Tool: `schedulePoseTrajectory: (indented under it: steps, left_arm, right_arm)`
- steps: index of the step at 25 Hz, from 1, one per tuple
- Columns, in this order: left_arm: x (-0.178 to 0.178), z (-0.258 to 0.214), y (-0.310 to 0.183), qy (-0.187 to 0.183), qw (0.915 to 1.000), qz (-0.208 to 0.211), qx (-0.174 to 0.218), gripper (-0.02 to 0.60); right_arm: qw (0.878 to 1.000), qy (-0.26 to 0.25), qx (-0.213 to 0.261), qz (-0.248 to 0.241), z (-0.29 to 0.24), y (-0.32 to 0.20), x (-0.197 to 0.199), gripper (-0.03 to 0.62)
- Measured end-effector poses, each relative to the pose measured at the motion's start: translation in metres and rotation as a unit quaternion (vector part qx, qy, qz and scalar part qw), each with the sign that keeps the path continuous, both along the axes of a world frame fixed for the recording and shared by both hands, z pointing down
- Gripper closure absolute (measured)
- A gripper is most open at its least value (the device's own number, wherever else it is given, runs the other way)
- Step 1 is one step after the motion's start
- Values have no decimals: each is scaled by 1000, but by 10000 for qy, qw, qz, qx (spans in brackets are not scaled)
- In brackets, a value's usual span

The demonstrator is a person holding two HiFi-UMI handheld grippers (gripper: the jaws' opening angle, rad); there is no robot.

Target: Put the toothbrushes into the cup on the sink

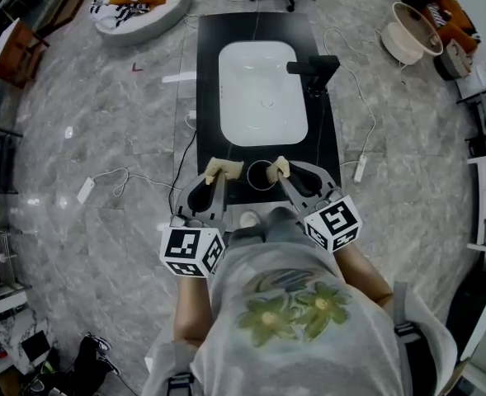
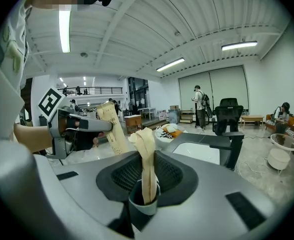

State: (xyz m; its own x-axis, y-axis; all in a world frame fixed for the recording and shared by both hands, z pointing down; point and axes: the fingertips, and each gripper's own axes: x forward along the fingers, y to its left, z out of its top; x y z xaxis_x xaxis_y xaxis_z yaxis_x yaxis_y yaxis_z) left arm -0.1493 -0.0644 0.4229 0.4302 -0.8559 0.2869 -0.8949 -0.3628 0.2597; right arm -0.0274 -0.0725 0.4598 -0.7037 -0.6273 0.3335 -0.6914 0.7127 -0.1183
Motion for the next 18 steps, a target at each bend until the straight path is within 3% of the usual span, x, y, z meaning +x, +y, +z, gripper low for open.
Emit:
schedulePoseTrajectory:
  steps: [18]
  left_arm:
    - [4,4,-6,-3,10000,-11,-68,548]
  right_arm:
    - [9996,121,-240,-99,20,-6,0,505]
